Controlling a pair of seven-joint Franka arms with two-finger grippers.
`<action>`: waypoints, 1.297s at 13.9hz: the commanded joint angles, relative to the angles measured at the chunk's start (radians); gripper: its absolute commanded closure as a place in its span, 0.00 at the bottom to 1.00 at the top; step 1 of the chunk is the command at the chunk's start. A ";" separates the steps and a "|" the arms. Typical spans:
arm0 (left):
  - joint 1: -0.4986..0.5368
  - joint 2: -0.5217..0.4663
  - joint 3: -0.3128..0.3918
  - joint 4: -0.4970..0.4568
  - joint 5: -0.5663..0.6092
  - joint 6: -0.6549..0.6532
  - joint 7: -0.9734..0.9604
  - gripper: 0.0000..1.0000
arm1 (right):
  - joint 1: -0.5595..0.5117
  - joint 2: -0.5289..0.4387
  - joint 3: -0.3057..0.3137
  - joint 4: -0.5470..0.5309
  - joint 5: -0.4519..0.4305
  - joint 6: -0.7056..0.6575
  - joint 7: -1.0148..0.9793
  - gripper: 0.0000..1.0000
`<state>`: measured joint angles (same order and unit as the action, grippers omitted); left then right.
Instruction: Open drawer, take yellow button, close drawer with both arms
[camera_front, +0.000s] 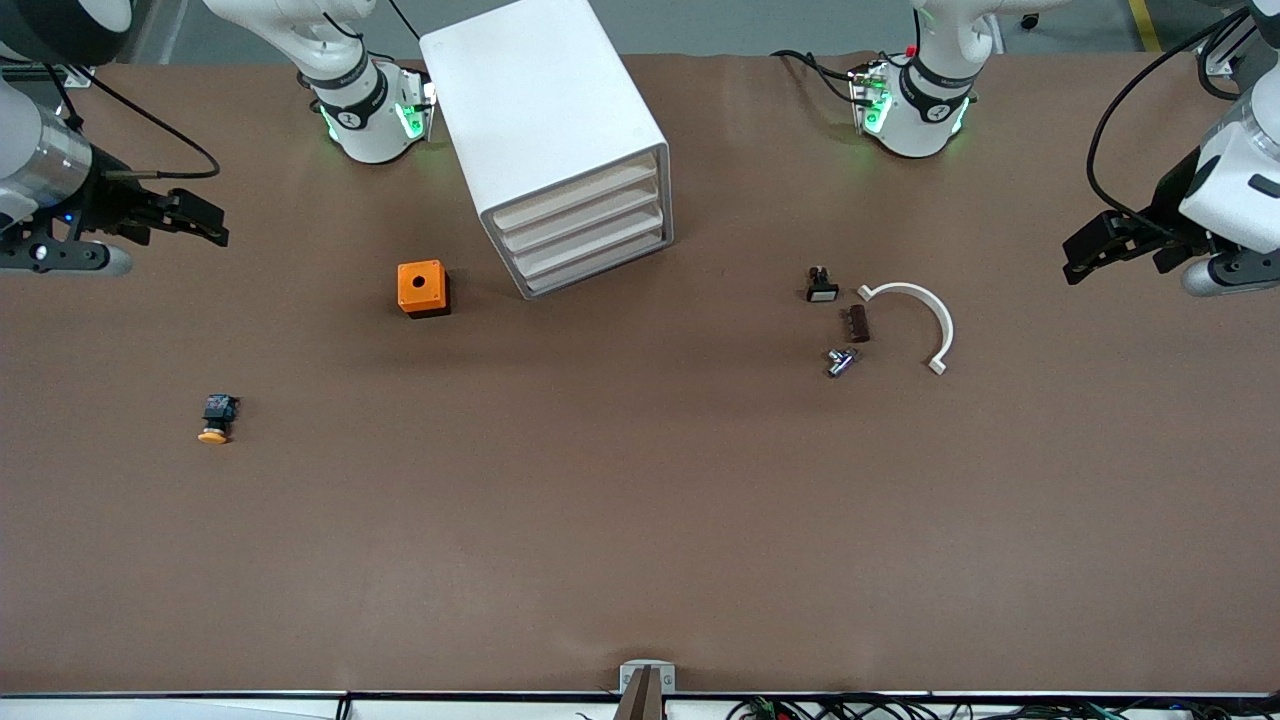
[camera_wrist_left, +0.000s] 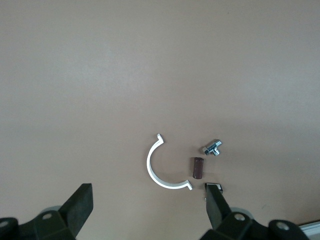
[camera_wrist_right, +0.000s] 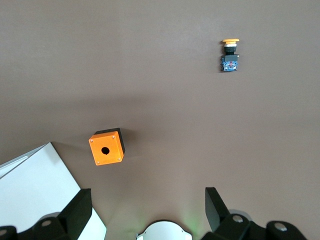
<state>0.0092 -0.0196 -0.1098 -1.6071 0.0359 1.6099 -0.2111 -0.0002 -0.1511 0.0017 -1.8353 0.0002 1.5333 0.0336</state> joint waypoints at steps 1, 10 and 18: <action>-0.009 0.015 0.013 0.033 -0.021 -0.007 0.041 0.00 | 0.006 -0.008 -0.003 0.069 0.020 -0.053 0.015 0.00; -0.008 0.018 0.007 0.064 -0.007 -0.080 0.050 0.00 | 0.005 -0.002 -0.006 0.139 0.003 -0.050 0.000 0.00; -0.002 0.013 0.006 0.067 -0.005 -0.108 0.098 0.00 | -0.035 0.007 -0.020 0.157 0.007 -0.007 0.000 0.00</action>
<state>0.0044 -0.0111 -0.1055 -1.5664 0.0346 1.5268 -0.1406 -0.0255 -0.1537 -0.0267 -1.7030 0.0018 1.5296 0.0344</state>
